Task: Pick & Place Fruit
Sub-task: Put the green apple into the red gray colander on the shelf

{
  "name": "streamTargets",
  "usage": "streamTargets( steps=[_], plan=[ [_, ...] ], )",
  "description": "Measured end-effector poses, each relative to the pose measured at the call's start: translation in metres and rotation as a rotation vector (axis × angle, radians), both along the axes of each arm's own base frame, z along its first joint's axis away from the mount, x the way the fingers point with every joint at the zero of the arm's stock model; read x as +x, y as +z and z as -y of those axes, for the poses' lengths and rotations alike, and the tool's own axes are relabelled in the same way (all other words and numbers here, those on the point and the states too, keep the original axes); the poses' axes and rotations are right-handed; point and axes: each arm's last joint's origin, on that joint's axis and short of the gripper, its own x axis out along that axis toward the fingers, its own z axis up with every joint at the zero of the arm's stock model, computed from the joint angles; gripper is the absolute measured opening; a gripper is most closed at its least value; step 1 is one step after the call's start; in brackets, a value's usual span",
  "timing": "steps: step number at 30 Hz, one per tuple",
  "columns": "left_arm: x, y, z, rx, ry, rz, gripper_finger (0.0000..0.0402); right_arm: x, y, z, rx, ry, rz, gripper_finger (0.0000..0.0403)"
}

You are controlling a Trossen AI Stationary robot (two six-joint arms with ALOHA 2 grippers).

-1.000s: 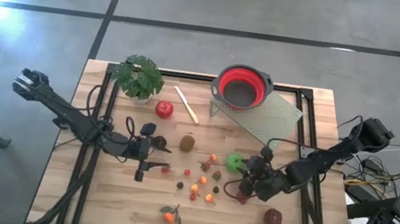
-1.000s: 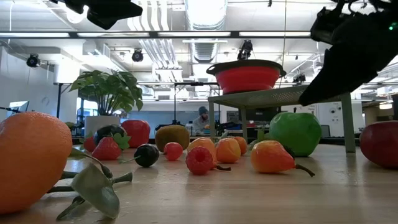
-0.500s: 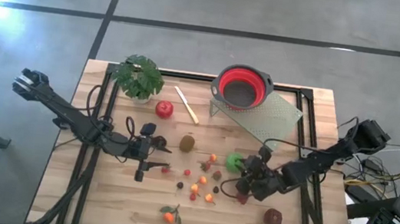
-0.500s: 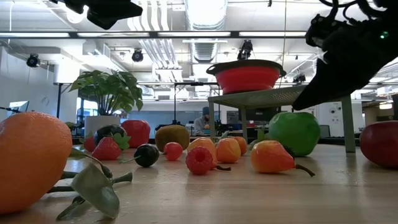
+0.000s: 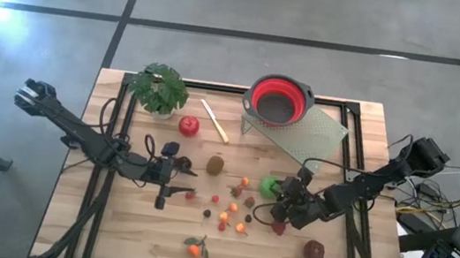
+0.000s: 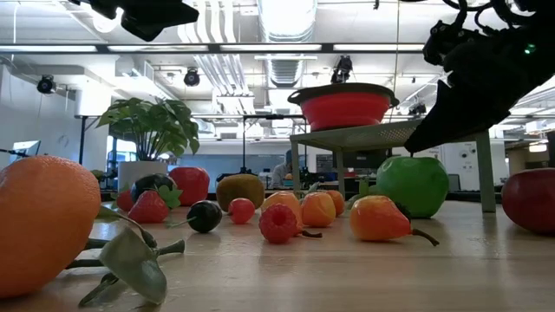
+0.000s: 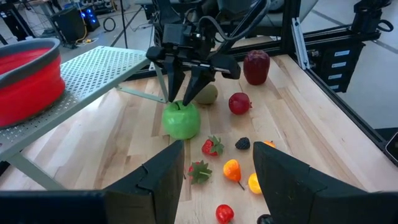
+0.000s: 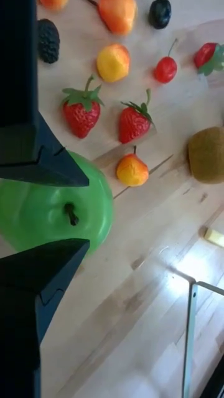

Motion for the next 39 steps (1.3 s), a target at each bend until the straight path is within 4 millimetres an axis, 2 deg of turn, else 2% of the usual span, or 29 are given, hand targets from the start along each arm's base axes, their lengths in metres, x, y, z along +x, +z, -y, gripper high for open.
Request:
streamTargets(
  steps=[4, 9, 25, 34, 39],
  plan=[
    [0.000, 0.000, 0.000, 0.000, 0.000, 0.000, 0.0197, 0.001, -0.001, 0.003, -0.002, -0.013, -0.005, 0.0150],
    [0.000, 0.000, 0.000, 0.000, 0.000, -0.001, 0.0197, 0.002, -0.004, 0.003, -0.005, -0.010, -0.018, 0.0133],
    [0.000, -0.001, 0.000, 0.007, 0.000, -0.014, 0.0197, 0.002, -0.004, 0.002, -0.002, -0.005, -0.019, 0.0015],
    [0.000, -0.001, 0.000, 0.007, 0.000, -0.014, 0.0197, 0.002, -0.003, 0.002, 0.024, 0.009, -0.017, 0.0011],
    [0.000, -0.001, 0.000, 0.007, 0.001, -0.014, 0.0197, 0.005, 0.007, -0.001, 0.040, 0.070, -0.018, 0.0010]
  ],
)
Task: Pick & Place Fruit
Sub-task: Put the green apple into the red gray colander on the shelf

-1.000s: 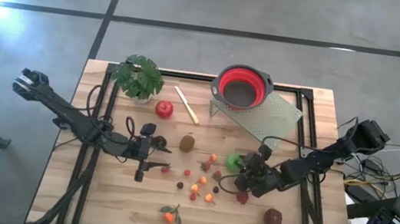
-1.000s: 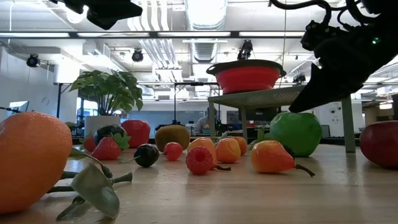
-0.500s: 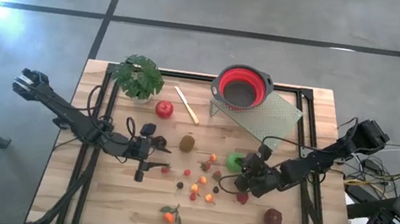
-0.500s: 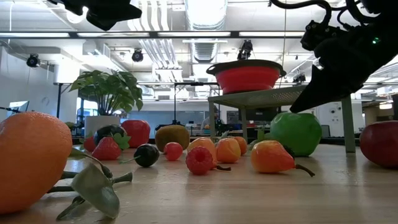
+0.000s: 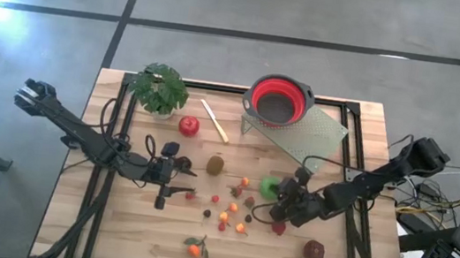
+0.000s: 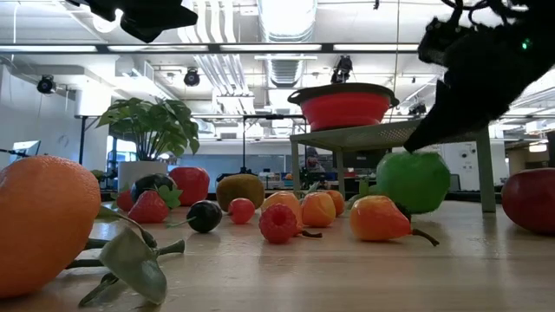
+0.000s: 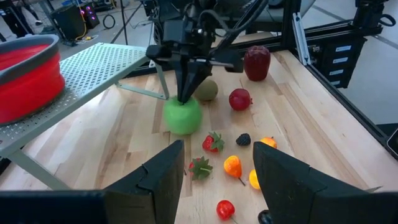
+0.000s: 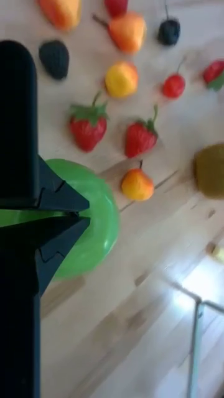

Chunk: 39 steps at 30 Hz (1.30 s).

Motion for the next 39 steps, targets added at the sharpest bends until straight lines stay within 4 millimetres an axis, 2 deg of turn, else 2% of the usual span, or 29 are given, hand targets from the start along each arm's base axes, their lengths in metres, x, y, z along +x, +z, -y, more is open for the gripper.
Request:
streamTargets(
  steps=[15, 25, 31, 39],
  plan=[
    [0.000, 0.000, 0.000, 0.000, -0.001, 0.000, 0.0197, 0.004, 0.064, 0.001, -0.040, 0.182, 0.122, 0.0009],
    [0.000, 0.000, 0.000, 0.000, -0.001, 0.001, 0.0197, 0.004, 0.099, 0.022, -0.056, 0.251, 0.192, 0.0009],
    [0.000, 0.000, 0.000, 0.000, -0.001, 0.000, 0.0197, 0.001, 0.127, 0.036, -0.062, 0.295, 0.270, 0.0009],
    [0.000, 0.000, 0.000, 0.000, -0.001, 0.000, 0.0197, -0.003, 0.162, 0.064, -0.124, 0.255, 0.284, 0.0009]
  ],
)
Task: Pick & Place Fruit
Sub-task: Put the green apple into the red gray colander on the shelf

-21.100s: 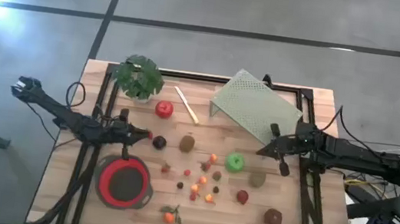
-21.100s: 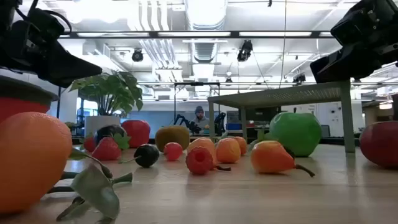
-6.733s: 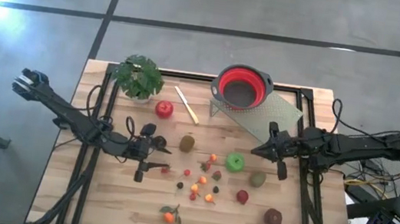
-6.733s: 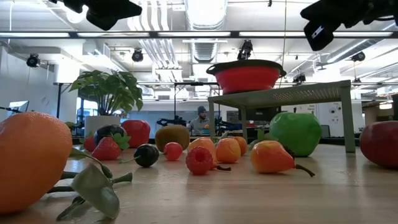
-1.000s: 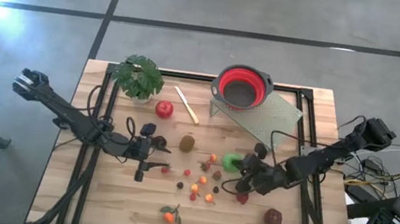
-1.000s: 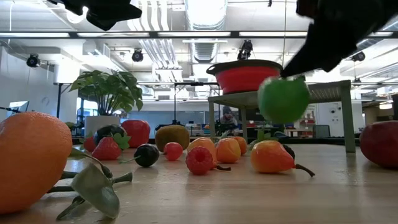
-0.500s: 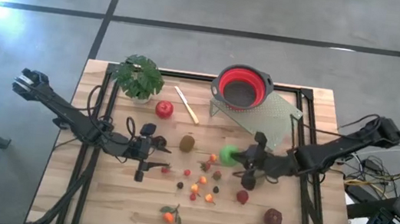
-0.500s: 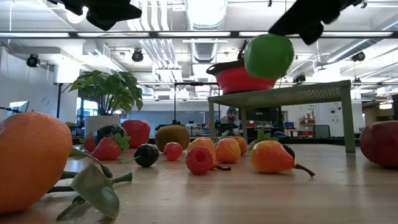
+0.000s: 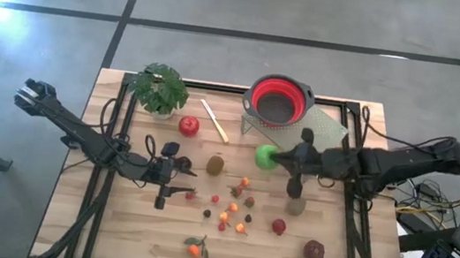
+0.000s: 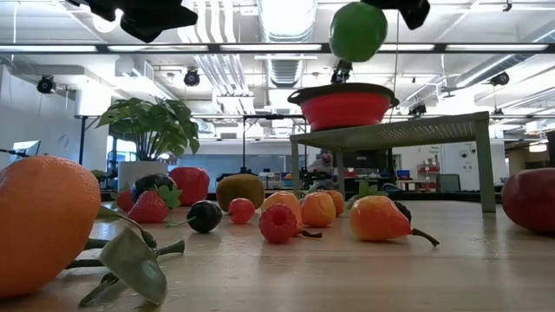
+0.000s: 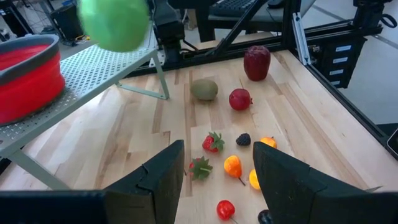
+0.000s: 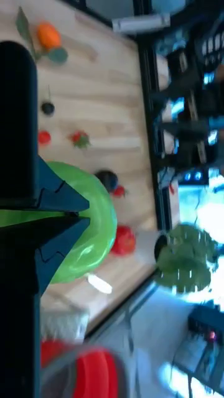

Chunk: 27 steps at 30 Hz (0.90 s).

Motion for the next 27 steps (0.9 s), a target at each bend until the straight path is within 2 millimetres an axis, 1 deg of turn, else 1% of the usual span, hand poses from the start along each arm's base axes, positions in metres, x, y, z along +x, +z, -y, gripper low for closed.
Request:
streamTargets(
  steps=[5, 10, 14, 18, 21, 27],
  plan=[
    [0.000, 0.000, 0.000, 0.001, 0.000, -0.001, 0.0197, -0.001, 0.023, 0.018, -0.026, -0.062, -0.018, 0.0010],
    [0.000, 0.000, 0.000, 0.001, 0.000, -0.002, 0.0197, -0.001, 0.047, 0.036, -0.037, -0.088, -0.031, 0.0010],
    [0.000, -0.001, 0.000, 0.004, 0.000, -0.008, 0.0197, 0.001, 0.061, 0.055, -0.041, -0.144, -0.072, 0.0009],
    [0.000, -0.002, 0.000, 0.007, 0.000, -0.015, 0.0197, 0.001, 0.069, 0.078, -0.014, -0.201, -0.127, 0.0009],
    [0.000, -0.002, 0.000, 0.008, 0.000, -0.017, 0.0197, 0.001, 0.072, 0.096, 0.012, -0.244, -0.152, 0.0009],
    [-0.001, -0.002, 0.000, 0.010, 0.000, -0.020, 0.0197, -0.001, 0.065, 0.132, 0.055, -0.336, -0.190, 0.0009]
  ],
)
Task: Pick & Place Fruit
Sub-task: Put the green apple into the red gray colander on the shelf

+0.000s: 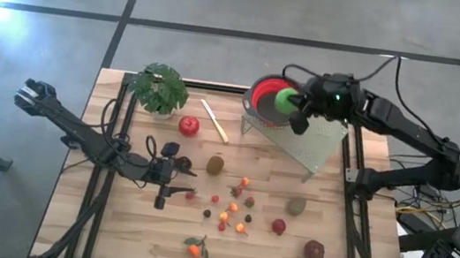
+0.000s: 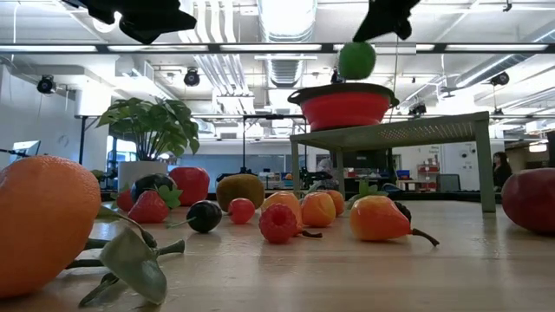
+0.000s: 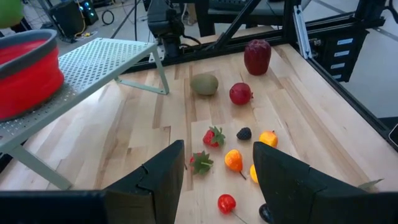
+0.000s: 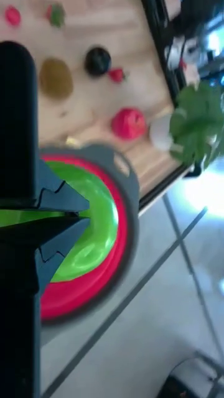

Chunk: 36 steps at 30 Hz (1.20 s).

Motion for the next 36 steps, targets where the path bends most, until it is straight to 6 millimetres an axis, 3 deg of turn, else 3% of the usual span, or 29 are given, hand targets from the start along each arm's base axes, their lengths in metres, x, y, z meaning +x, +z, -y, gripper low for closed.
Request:
streamTargets(
  steps=[6, 13, 22, 36],
  plan=[
    [0.000, 0.000, 0.000, 0.001, 0.000, -0.002, 0.0197, 0.004, -0.013, 0.027, 0.047, -0.062, -0.042, 0.0009],
    [0.000, 0.000, 0.000, 0.001, 0.000, -0.002, 0.0197, 0.014, -0.025, 0.044, 0.059, -0.082, -0.071, 0.0009],
    [0.000, 0.000, 0.000, 0.000, 0.001, -0.001, 0.0197, 0.026, -0.044, 0.052, 0.115, -0.066, -0.142, 0.0009],
    [0.000, 0.000, 0.000, -0.002, 0.001, 0.003, 0.0197, 0.021, -0.055, 0.058, 0.173, -0.108, -0.222, 0.0011]
  ],
)
